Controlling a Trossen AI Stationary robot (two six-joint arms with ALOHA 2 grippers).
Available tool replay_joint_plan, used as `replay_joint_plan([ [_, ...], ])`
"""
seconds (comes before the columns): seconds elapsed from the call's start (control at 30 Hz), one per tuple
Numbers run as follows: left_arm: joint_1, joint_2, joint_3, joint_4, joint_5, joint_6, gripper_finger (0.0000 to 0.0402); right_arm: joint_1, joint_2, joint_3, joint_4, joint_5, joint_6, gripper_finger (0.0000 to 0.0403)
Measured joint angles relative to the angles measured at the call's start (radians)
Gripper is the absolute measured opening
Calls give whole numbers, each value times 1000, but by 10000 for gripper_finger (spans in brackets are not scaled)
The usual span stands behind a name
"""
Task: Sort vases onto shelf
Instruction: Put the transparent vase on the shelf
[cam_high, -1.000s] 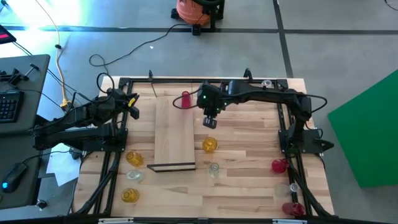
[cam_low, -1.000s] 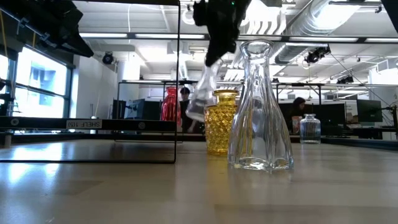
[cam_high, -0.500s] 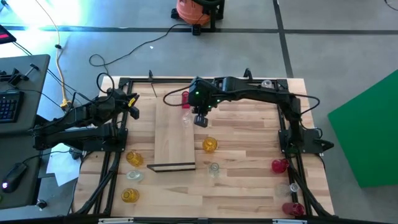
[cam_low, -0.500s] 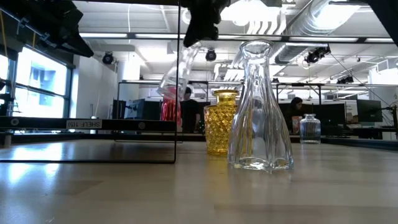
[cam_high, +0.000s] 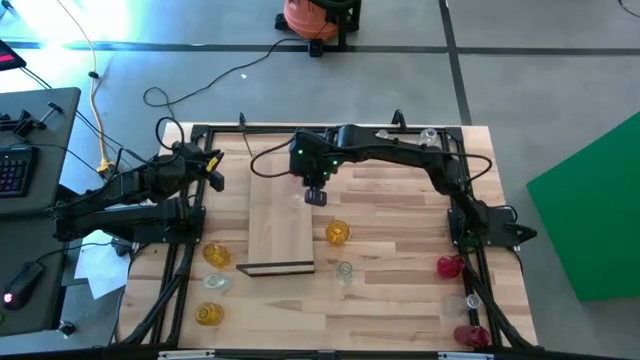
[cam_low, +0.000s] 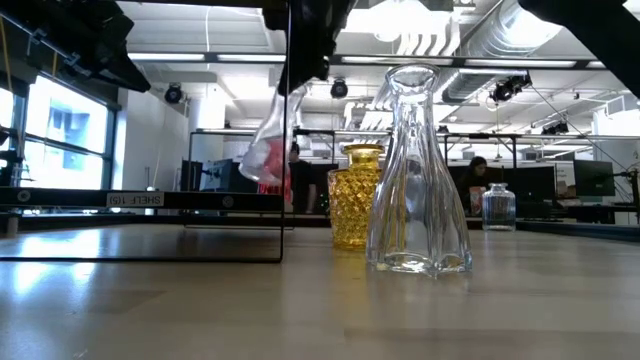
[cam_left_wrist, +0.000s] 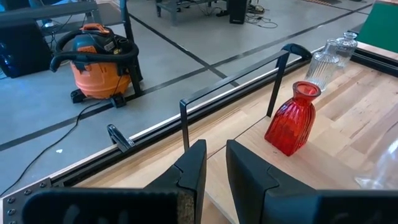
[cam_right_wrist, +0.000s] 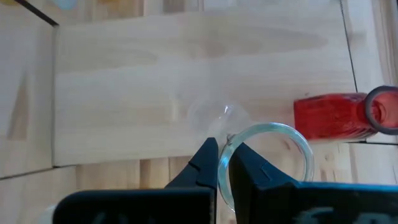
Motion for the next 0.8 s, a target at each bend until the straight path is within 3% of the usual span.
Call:
replay_joint_plan([
  [0.37,0,2,-6,6,0,-2,55,-20,2,-1,10,6,-41,0],
  [0.8,0,7,-61,6,54,-132,55,-27,51,-1,43,-13,-99,0],
])
